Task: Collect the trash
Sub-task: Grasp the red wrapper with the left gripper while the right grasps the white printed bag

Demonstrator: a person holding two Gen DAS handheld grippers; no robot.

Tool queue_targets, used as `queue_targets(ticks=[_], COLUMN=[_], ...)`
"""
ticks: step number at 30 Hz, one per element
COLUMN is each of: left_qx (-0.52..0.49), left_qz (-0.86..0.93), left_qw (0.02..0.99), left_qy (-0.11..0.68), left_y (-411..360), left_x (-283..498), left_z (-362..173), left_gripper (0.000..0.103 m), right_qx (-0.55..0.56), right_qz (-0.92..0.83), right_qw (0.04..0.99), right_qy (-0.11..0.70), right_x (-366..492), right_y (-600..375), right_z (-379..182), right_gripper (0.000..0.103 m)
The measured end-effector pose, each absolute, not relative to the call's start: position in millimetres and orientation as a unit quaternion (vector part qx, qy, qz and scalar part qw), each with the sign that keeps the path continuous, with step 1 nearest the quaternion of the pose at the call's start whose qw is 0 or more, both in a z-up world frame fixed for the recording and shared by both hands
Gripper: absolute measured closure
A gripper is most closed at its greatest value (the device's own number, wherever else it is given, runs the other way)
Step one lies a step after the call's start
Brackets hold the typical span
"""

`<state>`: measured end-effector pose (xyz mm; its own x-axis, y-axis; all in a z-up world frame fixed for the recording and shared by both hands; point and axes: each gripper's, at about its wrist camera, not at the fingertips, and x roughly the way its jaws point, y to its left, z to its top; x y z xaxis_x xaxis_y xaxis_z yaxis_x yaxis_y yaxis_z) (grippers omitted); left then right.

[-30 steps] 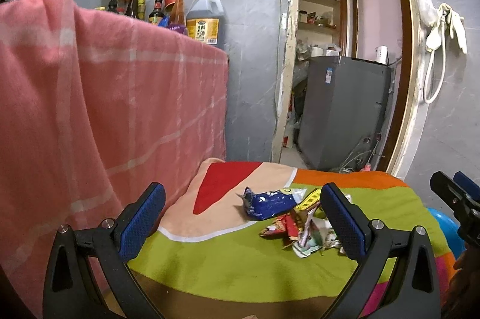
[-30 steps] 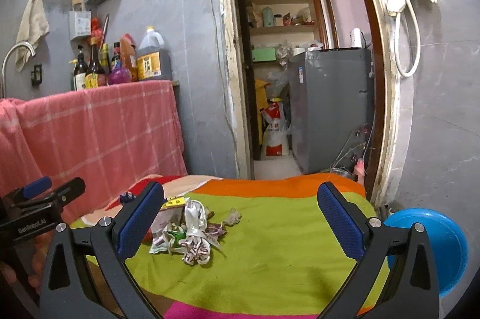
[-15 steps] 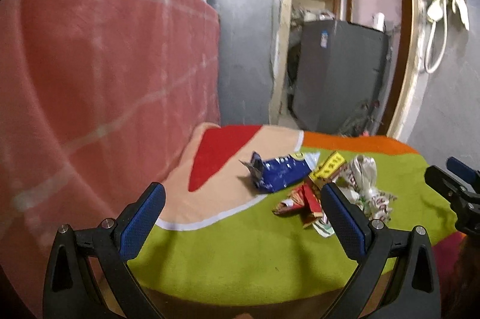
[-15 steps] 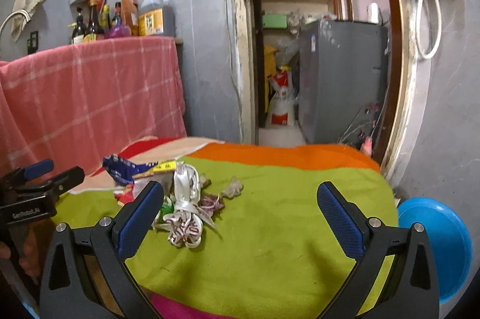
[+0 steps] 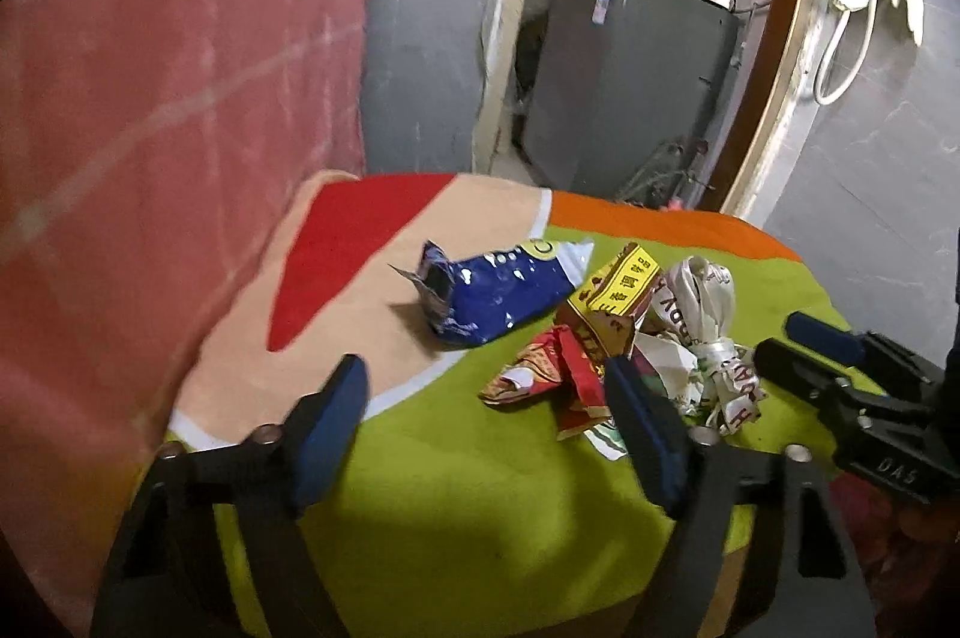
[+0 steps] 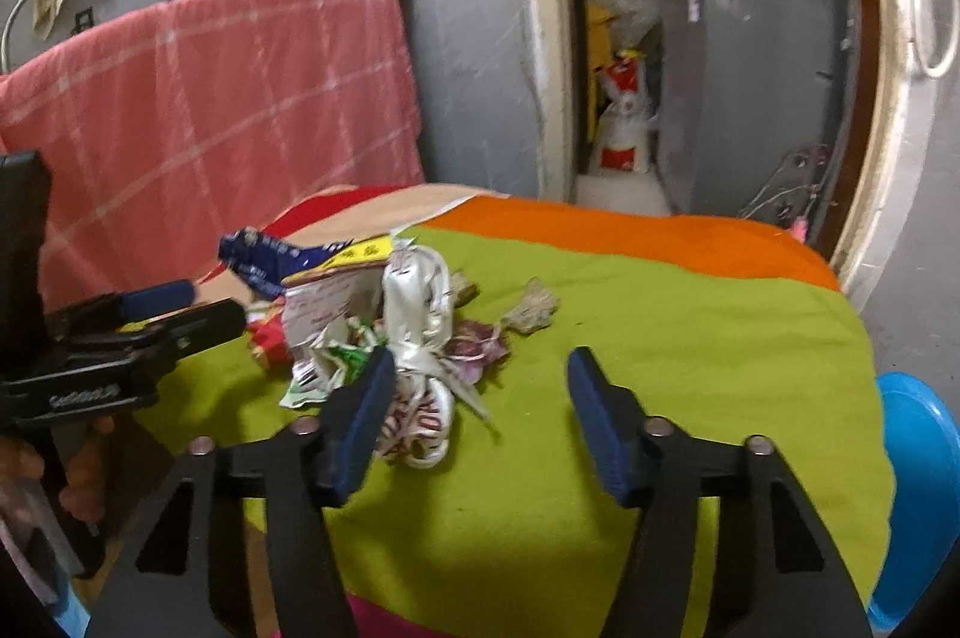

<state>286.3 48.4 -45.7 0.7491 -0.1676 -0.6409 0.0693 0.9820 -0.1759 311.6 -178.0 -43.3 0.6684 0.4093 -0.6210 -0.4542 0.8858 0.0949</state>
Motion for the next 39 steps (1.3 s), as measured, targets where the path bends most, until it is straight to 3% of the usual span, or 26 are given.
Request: queue_targets(ticks=[5,23,29,39], left_qx=[-0.086,-0.085,-0.104,-0.129], left_qz=[-0.086,-0.143,-0.142,-0.105], left_qw=[0.922,0.895,0.894,0.915], left_qy=[0.369,0.414,0.412,0.367], left_y=[48,36,37,41], left_x=[294,302,298,261], left_z=[-50,-61,-58,-40], left_gripper=[0.050,0.088,0.096,0.097], right_qx=[-0.041,-0.055,-0.041,-0.001], right_qz=[0.263,0.269,0.272,0.284], right_qw=[0.898,0.875,0.875,0.893], right_qy=[0.350,0.399,0.398,0.350], right_x=[317,322,317,287], right_y=[-162,-147,-151,-170], right_z=[-48,-63,-62,-47], right_gripper=[0.062,0.080,0.088,0.090])
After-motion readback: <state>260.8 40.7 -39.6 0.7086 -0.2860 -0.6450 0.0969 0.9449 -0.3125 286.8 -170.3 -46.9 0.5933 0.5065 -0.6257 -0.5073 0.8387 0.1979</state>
